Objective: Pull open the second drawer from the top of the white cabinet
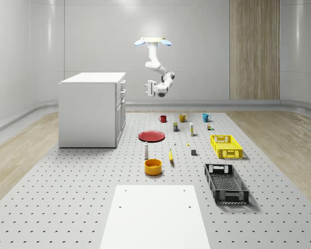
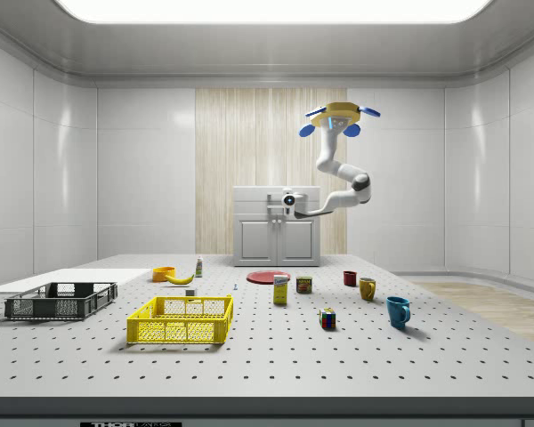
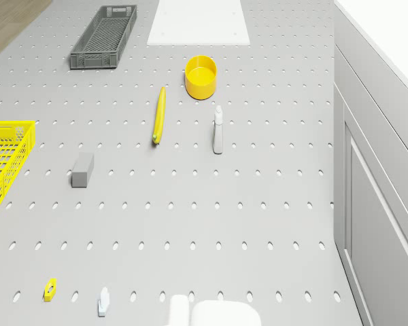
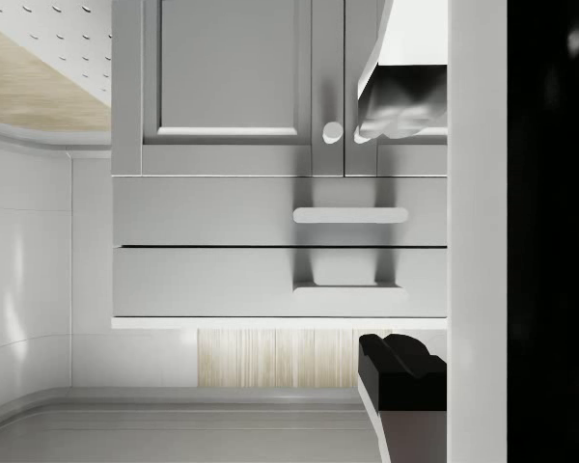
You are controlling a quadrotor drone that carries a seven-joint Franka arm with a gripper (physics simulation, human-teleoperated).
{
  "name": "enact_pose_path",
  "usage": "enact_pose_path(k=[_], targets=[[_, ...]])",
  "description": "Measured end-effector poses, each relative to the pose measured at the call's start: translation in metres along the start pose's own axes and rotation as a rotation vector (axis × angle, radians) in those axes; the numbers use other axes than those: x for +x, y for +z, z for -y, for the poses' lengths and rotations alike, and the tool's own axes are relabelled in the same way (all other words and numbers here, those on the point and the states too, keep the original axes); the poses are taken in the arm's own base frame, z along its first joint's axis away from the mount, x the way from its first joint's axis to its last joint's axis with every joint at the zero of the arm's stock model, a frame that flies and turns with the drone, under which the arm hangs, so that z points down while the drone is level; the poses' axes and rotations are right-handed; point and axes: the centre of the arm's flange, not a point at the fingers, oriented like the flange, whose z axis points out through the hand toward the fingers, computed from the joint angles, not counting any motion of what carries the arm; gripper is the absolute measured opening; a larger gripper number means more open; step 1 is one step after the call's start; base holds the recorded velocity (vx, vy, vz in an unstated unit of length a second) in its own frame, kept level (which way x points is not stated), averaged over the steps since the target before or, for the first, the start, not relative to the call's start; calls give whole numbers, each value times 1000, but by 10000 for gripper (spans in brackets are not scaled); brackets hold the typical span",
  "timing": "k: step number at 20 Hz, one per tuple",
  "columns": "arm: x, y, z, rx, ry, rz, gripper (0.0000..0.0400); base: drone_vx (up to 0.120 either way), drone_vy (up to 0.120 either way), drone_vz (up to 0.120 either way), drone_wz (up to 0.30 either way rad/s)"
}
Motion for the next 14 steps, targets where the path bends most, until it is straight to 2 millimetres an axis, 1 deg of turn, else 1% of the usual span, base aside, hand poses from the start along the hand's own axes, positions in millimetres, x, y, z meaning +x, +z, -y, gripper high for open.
enact_pose_path(k=[14], targets=[[0, 75, 0, 0, 0, 1, 300, 0, 0, 0, 0]])
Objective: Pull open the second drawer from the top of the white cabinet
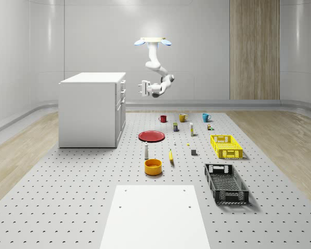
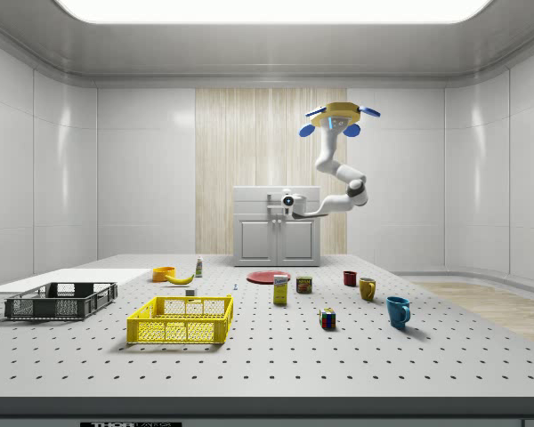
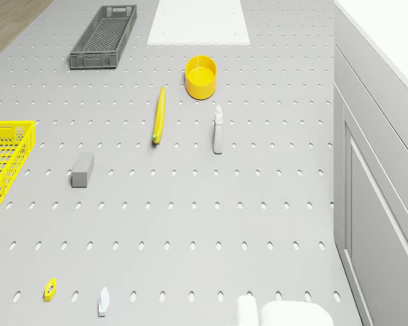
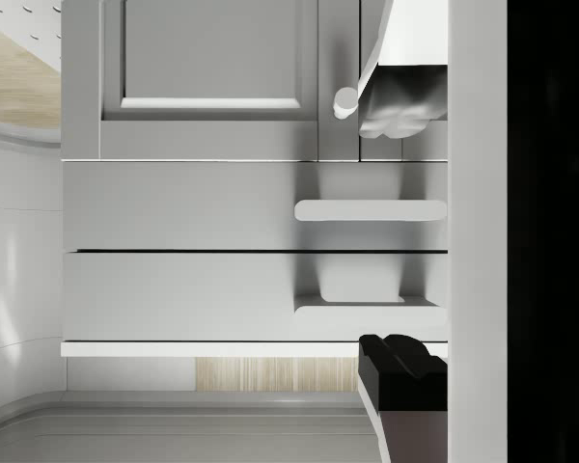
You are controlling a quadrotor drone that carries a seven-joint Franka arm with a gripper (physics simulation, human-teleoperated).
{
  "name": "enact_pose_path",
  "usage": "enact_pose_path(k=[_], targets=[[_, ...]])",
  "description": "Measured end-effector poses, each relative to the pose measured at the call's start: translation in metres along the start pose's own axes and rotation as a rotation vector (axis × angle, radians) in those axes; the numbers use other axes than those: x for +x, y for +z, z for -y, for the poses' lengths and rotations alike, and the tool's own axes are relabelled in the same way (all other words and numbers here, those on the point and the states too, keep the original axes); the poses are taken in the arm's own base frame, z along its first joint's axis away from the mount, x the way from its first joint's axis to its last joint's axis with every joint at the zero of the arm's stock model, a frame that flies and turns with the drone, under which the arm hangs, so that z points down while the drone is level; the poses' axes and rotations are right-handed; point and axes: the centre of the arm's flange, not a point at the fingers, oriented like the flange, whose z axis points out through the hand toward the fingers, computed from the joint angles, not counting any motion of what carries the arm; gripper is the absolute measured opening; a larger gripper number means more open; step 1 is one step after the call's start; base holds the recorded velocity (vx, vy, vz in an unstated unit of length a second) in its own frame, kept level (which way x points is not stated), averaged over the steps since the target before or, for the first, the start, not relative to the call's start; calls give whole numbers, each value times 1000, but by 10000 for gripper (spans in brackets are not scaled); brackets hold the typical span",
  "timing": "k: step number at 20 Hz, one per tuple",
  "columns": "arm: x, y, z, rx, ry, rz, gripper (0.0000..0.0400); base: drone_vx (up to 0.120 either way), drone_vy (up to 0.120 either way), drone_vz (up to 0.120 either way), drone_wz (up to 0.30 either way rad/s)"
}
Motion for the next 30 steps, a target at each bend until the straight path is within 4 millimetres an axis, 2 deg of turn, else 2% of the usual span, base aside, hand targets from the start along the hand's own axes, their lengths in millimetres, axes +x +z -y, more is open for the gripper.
enact_pose_path(k=[6, 24, 30], targets=[[0, 28, 0, 0, 0, 0, 300, 0, 0, 0, 0], [-9, 15, 9, 0, 0, 0, 300, 0, 0, 0, 0], [-12, 28, 13, 0, 0, 0, 300, 0, 0, 0, 0]])
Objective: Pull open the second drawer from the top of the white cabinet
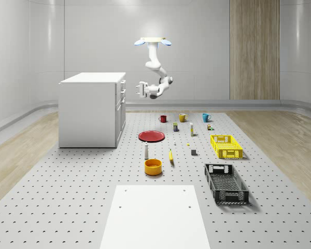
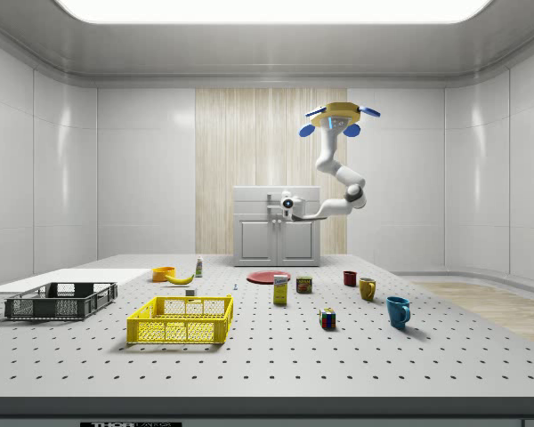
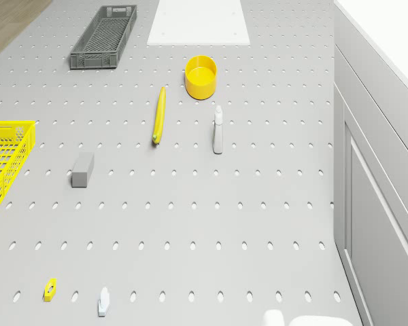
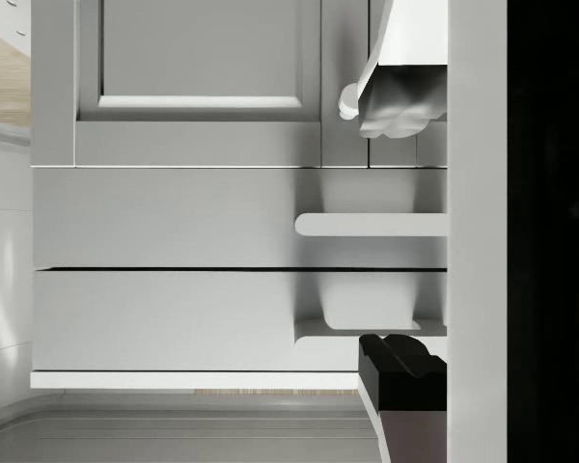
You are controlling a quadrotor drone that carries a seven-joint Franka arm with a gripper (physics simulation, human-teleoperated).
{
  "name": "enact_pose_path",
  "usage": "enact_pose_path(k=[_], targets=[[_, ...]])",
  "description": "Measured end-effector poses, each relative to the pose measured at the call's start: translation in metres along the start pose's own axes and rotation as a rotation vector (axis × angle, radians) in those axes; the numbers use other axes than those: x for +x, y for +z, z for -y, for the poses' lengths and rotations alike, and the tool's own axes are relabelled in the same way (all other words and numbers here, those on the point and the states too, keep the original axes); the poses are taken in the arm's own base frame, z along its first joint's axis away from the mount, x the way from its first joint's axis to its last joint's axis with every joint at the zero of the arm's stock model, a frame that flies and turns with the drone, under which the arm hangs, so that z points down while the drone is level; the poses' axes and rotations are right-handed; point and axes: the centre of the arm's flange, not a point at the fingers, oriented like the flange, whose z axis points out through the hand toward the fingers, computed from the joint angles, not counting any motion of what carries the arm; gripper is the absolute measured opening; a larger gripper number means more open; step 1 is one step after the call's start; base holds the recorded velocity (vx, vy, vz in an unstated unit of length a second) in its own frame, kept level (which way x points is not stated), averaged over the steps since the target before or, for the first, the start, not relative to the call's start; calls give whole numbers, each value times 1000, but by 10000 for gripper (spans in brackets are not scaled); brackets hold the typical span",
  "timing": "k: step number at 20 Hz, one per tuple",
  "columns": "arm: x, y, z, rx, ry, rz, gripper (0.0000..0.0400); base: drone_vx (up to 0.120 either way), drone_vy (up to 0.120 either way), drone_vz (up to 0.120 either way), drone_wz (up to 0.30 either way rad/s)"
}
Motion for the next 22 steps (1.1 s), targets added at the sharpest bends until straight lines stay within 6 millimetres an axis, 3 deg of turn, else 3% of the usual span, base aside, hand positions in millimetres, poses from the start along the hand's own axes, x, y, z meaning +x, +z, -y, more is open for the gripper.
enact_pose_path(k=[10, 22], targets=[[0, 45, 3, 0, 0, 0, 300, 0, 0, 0, 0], [25, 74, 28, 0, 0, 1, 300, 0, 0, 0, 0]])
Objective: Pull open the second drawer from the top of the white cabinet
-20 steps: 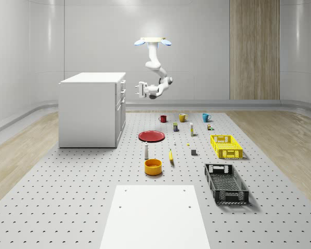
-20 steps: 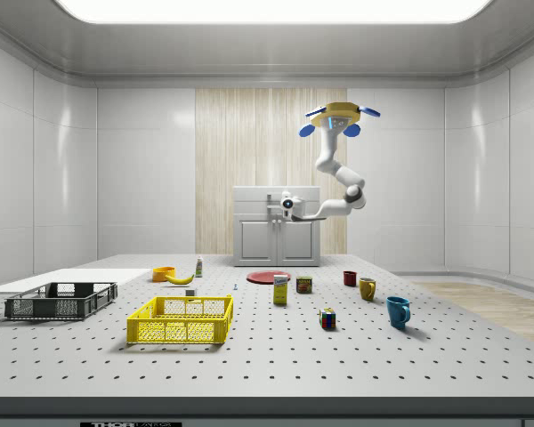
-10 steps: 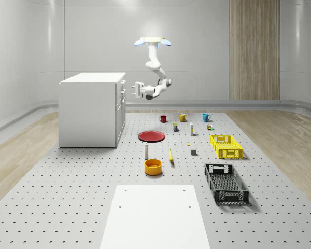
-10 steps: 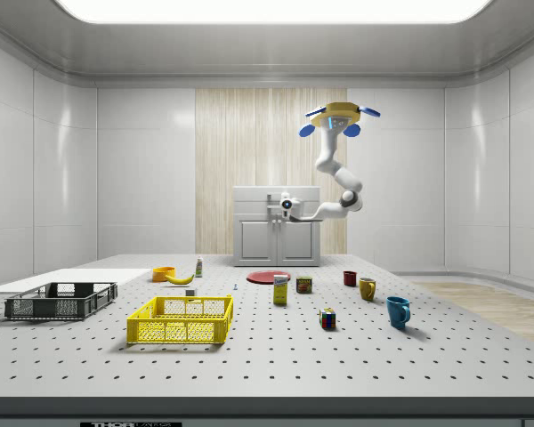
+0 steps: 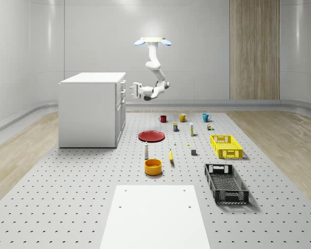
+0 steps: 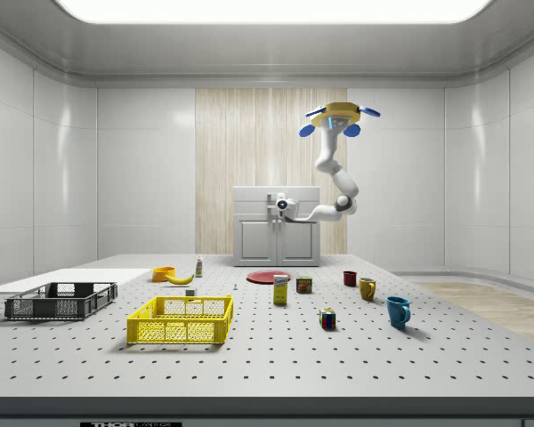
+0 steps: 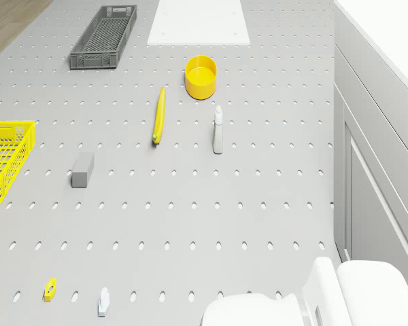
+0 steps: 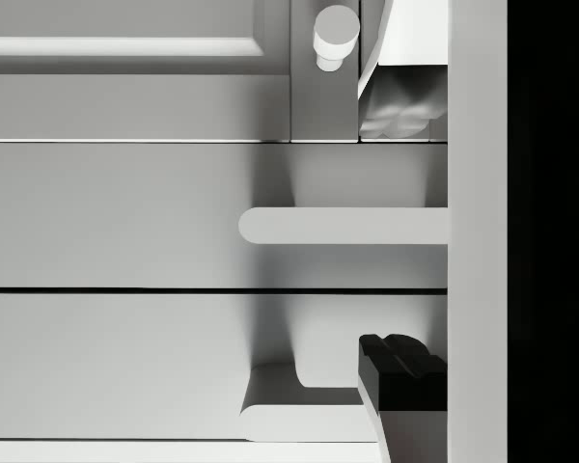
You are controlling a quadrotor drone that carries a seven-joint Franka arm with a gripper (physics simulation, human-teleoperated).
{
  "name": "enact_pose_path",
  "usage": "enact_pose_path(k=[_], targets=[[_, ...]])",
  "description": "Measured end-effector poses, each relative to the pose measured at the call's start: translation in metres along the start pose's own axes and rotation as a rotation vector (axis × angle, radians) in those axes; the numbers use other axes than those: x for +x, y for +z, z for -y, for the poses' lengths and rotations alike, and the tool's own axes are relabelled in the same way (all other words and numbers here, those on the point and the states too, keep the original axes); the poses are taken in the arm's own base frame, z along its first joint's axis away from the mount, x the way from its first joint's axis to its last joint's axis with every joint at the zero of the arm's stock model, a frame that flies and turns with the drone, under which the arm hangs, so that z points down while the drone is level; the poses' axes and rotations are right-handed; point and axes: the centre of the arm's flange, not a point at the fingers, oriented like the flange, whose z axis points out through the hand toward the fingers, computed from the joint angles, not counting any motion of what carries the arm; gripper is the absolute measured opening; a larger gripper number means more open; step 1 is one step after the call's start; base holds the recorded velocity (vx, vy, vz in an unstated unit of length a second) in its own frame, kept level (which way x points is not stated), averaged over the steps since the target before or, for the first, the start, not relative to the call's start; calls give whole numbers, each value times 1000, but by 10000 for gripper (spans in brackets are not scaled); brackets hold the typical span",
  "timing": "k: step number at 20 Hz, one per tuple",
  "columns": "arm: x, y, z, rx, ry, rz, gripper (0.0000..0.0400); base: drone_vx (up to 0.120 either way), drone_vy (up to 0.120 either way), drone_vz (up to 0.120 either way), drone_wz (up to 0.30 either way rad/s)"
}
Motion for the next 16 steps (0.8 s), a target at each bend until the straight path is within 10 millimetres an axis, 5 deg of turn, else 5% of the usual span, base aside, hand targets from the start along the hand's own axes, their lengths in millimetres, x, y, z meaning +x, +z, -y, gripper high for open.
enact_pose_path(k=[16], targets=[[4, 56, 5, 0, 0, 1, 300, 0, 0, 0, 0]])
